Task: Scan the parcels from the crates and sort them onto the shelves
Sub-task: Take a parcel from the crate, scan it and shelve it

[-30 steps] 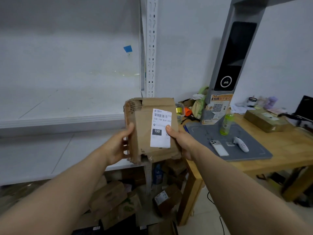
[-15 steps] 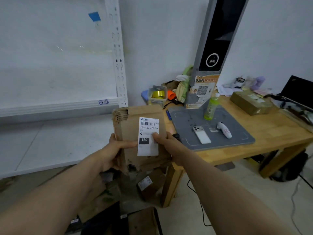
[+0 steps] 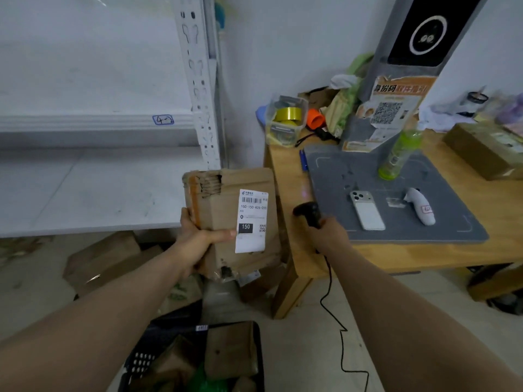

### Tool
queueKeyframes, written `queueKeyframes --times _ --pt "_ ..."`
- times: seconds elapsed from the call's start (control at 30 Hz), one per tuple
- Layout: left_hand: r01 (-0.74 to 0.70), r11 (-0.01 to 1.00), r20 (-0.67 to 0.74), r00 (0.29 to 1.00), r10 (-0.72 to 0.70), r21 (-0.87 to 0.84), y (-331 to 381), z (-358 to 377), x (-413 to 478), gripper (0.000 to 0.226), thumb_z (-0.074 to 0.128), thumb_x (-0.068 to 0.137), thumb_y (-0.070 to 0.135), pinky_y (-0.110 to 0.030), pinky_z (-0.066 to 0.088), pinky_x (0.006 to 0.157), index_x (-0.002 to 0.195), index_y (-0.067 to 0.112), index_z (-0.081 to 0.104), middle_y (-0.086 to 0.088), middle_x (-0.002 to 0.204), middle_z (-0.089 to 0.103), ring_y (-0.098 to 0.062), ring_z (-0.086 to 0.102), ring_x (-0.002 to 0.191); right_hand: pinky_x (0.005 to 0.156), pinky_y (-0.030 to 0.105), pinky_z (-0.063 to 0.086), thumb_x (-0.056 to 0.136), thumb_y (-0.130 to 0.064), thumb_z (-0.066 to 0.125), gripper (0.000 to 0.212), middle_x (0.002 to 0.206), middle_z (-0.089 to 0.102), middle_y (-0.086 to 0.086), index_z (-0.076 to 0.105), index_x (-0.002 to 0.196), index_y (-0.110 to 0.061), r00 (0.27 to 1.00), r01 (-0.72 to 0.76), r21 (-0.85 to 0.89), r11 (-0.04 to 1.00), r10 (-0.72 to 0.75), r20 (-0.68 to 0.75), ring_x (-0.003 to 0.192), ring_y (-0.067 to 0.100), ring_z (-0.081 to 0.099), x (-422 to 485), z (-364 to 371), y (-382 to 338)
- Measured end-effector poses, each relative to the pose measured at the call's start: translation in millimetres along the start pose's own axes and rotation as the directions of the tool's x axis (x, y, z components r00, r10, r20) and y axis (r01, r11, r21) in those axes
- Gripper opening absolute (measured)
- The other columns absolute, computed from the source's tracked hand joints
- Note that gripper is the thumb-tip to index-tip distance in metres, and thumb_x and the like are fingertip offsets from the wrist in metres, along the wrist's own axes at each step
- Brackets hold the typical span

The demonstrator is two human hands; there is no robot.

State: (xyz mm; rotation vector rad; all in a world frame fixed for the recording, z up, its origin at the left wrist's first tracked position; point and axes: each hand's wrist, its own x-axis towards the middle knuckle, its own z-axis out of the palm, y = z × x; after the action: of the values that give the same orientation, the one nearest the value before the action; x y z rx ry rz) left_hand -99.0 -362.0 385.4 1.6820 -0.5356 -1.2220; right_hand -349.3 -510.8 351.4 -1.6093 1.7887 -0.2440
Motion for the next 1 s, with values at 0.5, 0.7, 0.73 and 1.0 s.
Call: queueKeyframes --times 0.5,0.7,0.73,1.0 --pt "0.045 0.994 -0.108 0.994 -0.034 0.100 -51.8 3.5 40.2 0.150 0.101 0.030 0.055 -0.058 0.044 0.108 0.147 0.057 0.006 0.007 0.138 0.051 -0.028 0.051 0.127 0.063 0.036 0.050 0.095 -0.011 0.055 0.039 0.108 0.064 0.018 0.049 0.134 -0.008 0.997 -0.064 0.030 0.997 0.063 0.033 0.091 0.034 0.064 53.2 29.0 32.7" --pt "0.049 0.995 -0.179 0.983 -0.032 0.090 -37.3 -9.3 35.0 0.155 0.102 0.026 0.055 -0.061 0.045 0.106 0.146 0.061 0.003 0.002 0.146 0.045 -0.030 0.049 0.131 0.075 0.048 0.059 0.083 0.013 0.059 0.048 0.103 0.060 0.020 0.054 0.125 -0.009 0.907 -0.284 0.579 0.765 0.018 0.421 0.087 0.035 0.061 -5.2 -7.8 22.3" --pt "0.049 0.994 -0.201 0.979 -0.029 0.095 -36.3 -12.8 33.5 0.154 0.102 0.025 0.056 -0.062 0.046 0.104 0.144 0.063 0.004 0.001 0.146 0.044 -0.032 0.049 0.131 0.070 0.044 0.057 0.082 0.016 0.056 0.050 0.103 0.058 0.019 0.054 0.125 -0.010 0.890 -0.295 0.643 0.707 -0.042 0.454 0.085 0.033 0.060 -17.0 -15.8 17.1" --pt "0.012 0.991 -0.319 0.947 0.031 0.133 -21.0 -30.6 0.4 0.160 0.098 0.019 0.062 -0.063 0.045 0.105 0.147 0.054 0.003 -0.005 0.146 0.039 -0.034 0.048 0.130 0.055 0.034 0.047 0.088 -0.013 0.074 0.031 0.072 0.057 0.006 0.062 0.116 -0.009 0.845 -0.121 0.721 0.682 -0.310 0.436 0.056 0.019 0.054 -90.3 -47.0 -35.7"
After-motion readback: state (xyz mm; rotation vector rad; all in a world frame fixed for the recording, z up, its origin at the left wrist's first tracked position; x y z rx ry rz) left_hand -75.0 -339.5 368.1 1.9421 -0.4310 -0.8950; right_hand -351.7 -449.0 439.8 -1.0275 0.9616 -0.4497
